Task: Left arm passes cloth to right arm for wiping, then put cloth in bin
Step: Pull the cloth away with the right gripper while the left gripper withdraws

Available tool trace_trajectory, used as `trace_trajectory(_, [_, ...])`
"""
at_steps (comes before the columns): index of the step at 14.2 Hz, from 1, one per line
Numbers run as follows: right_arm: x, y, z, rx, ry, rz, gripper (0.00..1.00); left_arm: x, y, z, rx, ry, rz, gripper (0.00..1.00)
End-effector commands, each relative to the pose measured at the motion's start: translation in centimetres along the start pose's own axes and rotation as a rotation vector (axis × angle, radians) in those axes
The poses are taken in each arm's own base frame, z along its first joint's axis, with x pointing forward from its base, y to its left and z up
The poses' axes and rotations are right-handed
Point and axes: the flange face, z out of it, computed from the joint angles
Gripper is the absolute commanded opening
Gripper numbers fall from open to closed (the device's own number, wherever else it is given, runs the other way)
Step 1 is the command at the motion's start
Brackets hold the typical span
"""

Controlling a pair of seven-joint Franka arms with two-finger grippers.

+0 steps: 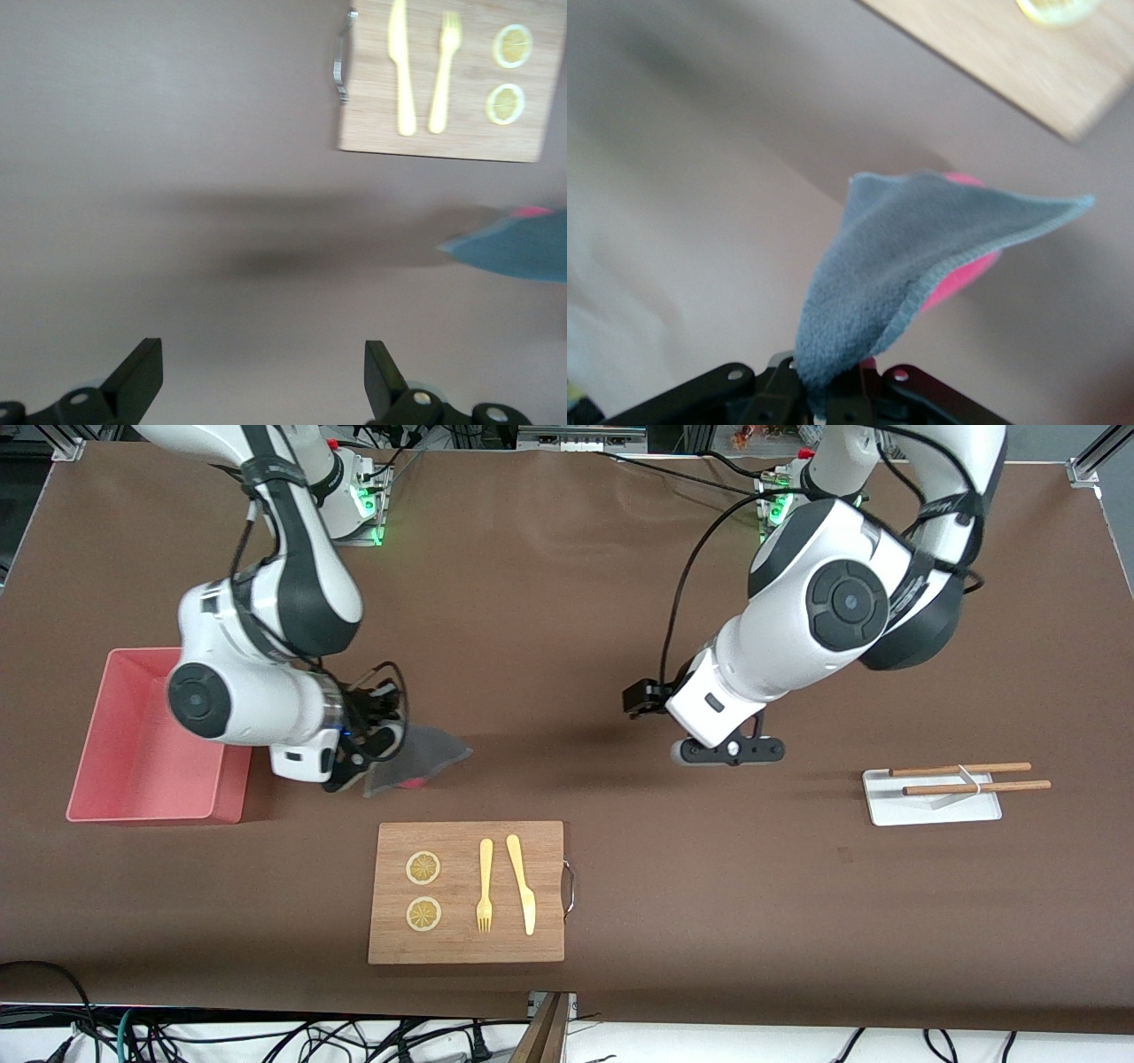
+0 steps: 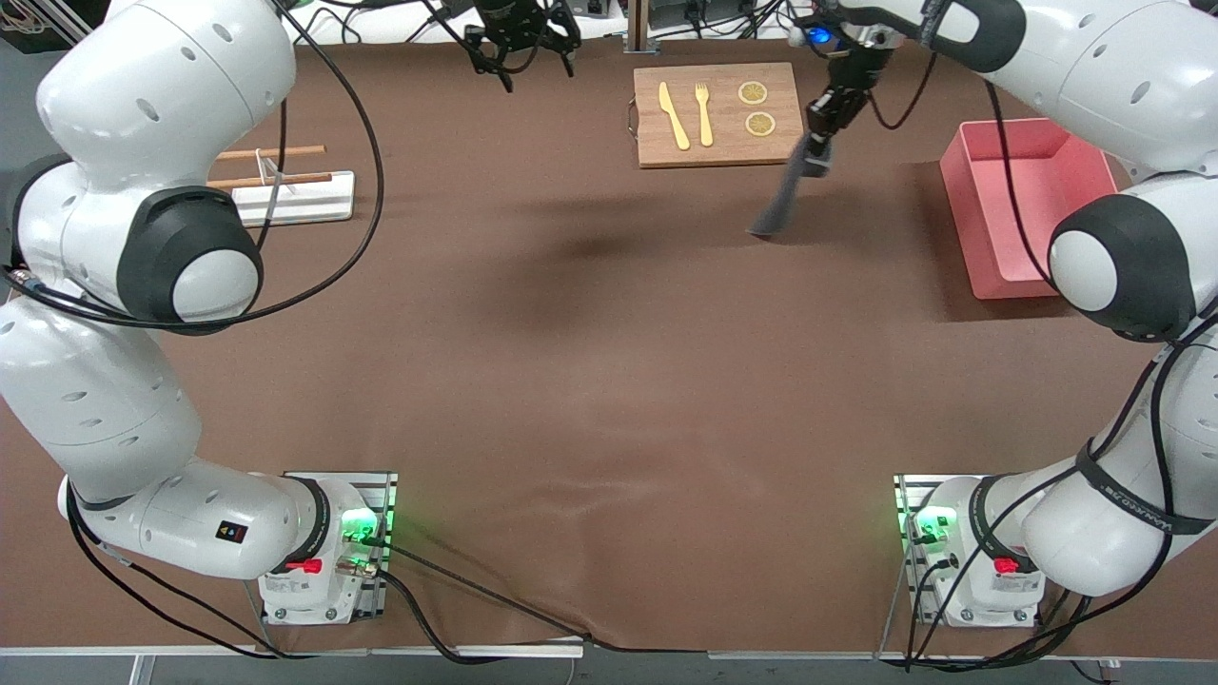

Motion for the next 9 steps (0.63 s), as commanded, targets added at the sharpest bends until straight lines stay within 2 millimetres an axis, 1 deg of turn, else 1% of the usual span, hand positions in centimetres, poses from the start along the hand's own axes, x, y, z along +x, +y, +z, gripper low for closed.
trace_trajectory(1, [-4.4, 0.6, 0.1, -0.046, -0.074, 0.006, 0.0, -0.6, -2.3, -2.0, 0.103, 0.016, -0.014, 1.0])
trace_trajectory(2, [-5.9, 0.9, 0.7, -0.07, -0.081, 0.009, 0.0, -0.3, -3.7, -2.6, 0.137, 0.012, -0.03, 1.0])
trace_trajectory(4, [-9.7, 1.2, 3.1, -0.086, -0.046, 0.022, 0.0, 0.2, -6.2, -3.9, 0.197, 0.023, -0.058, 1.0])
trace_trajectory(5, [-11.3, 1.3, 4.5, -0.099, -0.035, 0.025, 0.0, 0.5, -7.7, -4.2, 0.209, 0.008, -0.059, 1.0])
trace_trajectory(6, [-12.3, 1.4, 5.6, -0.099, -0.034, 0.05, 0.0, 1.2, -9.4, -4.6, 0.21, -0.005, -0.033, 1.0])
trace_trajectory(7, [-12.6, 1.5, 6.5, -0.098, -0.039, 0.06, 0.0, 1.6, -10.5, -5.0, 0.208, -0.009, 0.015, 1.0])
trace_trajectory(8, [-12.6, 1.7, 7.2, -0.103, -0.036, 0.063, 0.0, 2.3, -11.9, -5.4, 0.206, -0.011, 0.047, 1.0])
trace_trajectory(9, [-12.1, 2.0, 8.1, -0.113, -0.035, 0.065, 0.0, 3.0, -13.9, -6.0, 0.201, -0.014, 0.067, 1.0])
